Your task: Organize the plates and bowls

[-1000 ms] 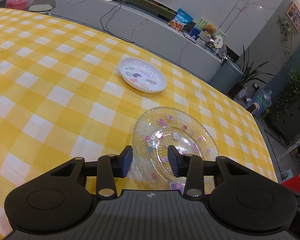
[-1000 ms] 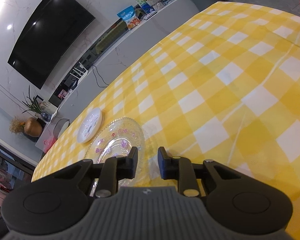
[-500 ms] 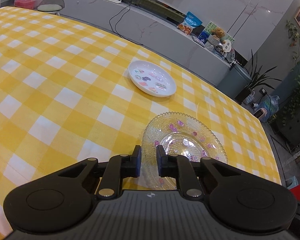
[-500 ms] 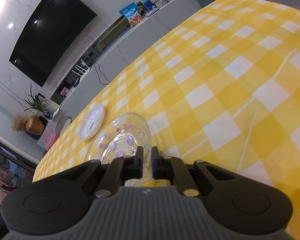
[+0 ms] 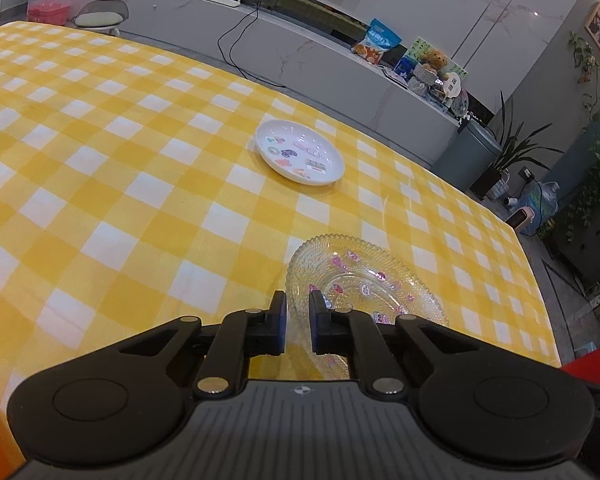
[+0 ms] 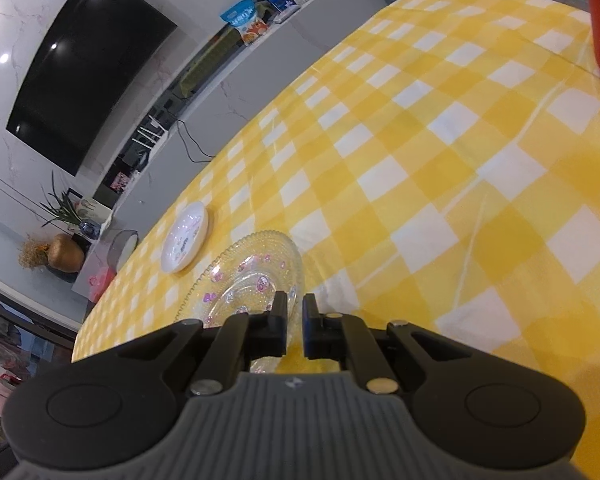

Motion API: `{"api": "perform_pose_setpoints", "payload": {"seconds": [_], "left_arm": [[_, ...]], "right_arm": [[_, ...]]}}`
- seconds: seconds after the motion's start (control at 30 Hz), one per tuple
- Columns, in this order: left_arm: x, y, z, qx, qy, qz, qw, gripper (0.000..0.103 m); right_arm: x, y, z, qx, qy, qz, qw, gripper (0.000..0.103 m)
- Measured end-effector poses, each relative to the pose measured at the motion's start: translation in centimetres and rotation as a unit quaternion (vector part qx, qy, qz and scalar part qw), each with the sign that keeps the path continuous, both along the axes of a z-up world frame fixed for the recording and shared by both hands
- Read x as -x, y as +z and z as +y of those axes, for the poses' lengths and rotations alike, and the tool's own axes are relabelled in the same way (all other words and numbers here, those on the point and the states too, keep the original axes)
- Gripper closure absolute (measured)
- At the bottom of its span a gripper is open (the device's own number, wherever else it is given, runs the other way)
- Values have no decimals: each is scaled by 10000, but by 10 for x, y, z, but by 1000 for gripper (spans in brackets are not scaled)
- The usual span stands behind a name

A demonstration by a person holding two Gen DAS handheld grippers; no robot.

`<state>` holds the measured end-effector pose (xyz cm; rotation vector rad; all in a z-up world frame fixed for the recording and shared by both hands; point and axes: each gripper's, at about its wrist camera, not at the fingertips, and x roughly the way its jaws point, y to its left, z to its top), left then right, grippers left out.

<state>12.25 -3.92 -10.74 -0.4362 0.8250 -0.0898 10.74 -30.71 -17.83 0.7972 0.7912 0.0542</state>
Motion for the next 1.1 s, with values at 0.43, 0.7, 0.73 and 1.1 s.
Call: {"api": "perform_pose_setpoints", "payload": {"seconds": [0.43, 0.7, 0.73, 1.1], "left_arm": [[12, -9, -3, -46, -202, 180, 9996, 92], [10, -15, -2, 122, -90, -52, 9999, 81], [8, -16, -2, 130, -73, -84, 9999, 80], [3, -20, -10, -104, -205, -409, 9989, 81]], "right_arm": [[18, -7, -5, 73, -16, 91, 9999, 98], [20, -10, -9, 11, 1, -215, 9998, 89], [19, -11, -10, 5, 2, -274, 9996, 87], [13, -17, -6, 158, -78, -631, 9978, 95]]}}
